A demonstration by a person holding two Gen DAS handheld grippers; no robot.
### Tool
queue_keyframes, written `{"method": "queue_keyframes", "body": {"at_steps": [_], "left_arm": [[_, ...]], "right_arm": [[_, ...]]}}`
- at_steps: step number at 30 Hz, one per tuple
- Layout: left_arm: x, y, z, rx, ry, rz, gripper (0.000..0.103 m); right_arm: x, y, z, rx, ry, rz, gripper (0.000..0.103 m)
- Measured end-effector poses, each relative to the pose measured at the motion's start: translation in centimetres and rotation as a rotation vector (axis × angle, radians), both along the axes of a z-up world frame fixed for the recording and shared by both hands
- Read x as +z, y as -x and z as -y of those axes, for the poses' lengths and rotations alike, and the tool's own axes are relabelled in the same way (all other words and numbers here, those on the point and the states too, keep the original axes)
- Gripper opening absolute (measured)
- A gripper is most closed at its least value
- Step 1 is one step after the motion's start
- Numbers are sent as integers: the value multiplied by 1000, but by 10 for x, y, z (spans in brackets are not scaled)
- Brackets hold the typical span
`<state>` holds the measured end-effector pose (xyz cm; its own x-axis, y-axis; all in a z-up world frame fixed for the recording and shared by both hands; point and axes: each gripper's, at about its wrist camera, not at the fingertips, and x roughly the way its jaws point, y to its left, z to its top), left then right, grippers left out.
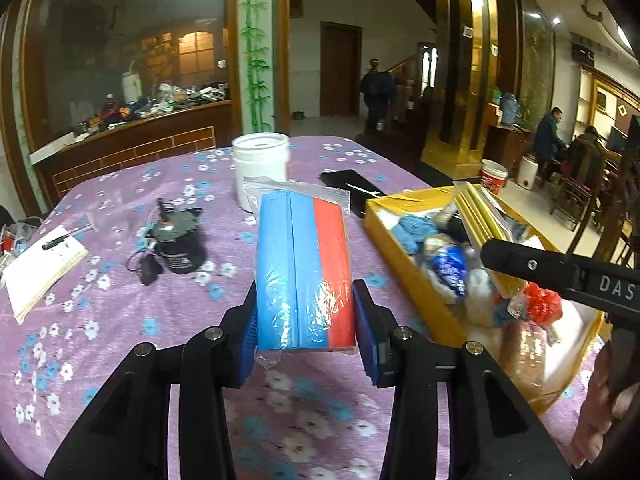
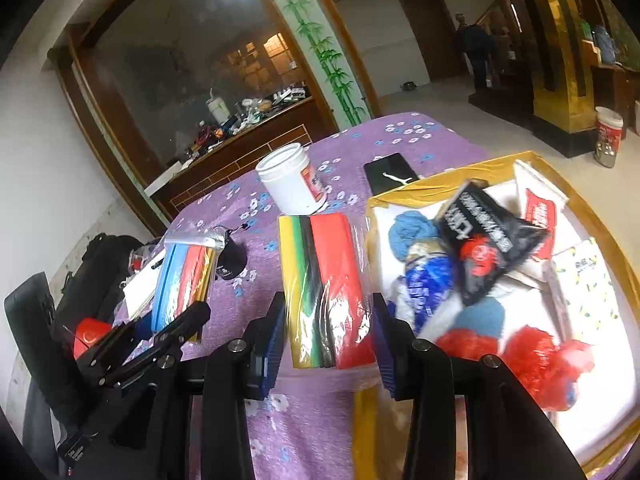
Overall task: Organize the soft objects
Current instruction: 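Carry both tube packs over the white box and lower them in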
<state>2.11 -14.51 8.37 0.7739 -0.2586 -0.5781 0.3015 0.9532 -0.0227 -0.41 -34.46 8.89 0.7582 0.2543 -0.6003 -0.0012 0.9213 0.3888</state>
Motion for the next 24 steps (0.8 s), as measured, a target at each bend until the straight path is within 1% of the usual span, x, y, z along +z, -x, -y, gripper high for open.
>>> {"method": "queue_keyframes", "body": {"at_steps": [13,24], "left_arm": [[2,18,57,-114,19,-33,39],[-2,31,100,-194,7,-62,39]], "right_arm": [[-6,22,58,-90,-37,-1,41],[-16,38,102,-160,-58,-12,41]]}}
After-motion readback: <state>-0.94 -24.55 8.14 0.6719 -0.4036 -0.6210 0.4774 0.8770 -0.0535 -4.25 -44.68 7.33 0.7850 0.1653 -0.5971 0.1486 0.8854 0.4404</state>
